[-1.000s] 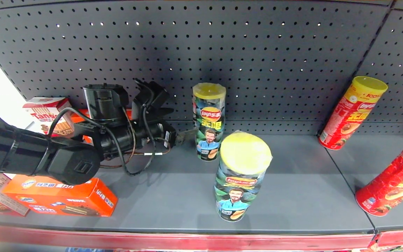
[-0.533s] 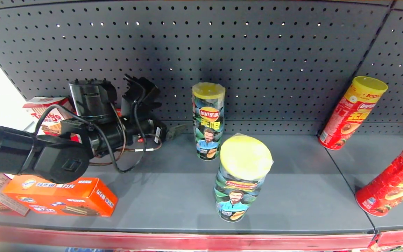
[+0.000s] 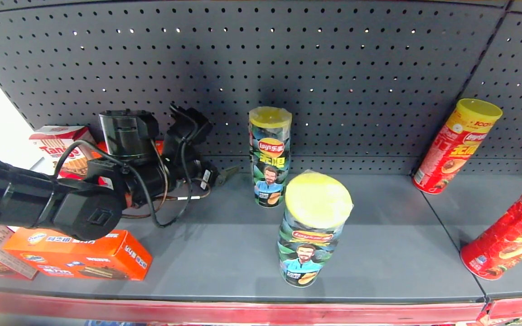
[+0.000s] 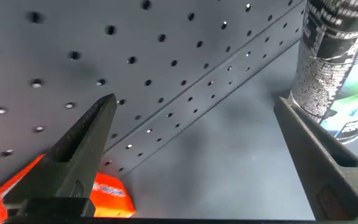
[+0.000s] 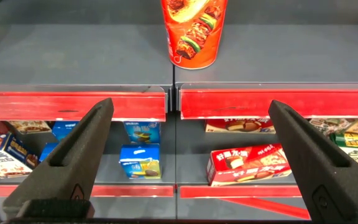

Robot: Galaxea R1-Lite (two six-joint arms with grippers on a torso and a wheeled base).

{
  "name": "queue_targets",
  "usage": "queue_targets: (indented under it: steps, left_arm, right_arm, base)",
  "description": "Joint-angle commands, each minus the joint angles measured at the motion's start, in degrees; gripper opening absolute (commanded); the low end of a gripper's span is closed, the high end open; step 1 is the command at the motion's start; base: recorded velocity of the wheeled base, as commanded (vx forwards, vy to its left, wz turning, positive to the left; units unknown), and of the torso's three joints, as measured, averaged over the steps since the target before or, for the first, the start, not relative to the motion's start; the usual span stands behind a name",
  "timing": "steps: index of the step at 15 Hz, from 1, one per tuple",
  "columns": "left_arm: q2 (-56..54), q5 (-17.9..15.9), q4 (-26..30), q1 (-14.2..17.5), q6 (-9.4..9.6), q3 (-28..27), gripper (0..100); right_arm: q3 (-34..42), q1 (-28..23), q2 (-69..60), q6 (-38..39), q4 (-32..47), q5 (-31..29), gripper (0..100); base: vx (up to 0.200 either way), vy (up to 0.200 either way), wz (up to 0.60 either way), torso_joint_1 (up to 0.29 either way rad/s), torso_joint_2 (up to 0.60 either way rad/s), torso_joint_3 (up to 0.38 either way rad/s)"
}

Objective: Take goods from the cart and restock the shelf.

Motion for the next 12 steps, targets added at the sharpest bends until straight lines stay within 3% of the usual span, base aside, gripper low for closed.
queue_targets:
  steps: [1,12]
  left_arm:
    - [2.0,0.5,0.0,-1.3,-0.01,-0.8,100]
    - [5.3,2.2,0.0,-5.6,-0.19,-4.1,100]
  right_arm:
    - [0.0,0.0,0.1,0.0,0.0,0.0,100]
    - [0.0,0.0,0.1,0.0,0.0,0.0,100]
  base:
    - [0.0,0.0,0.0,0.0,0.0,0.0]
    - [0.0,0.0,0.0,0.0,0.0,0.0]
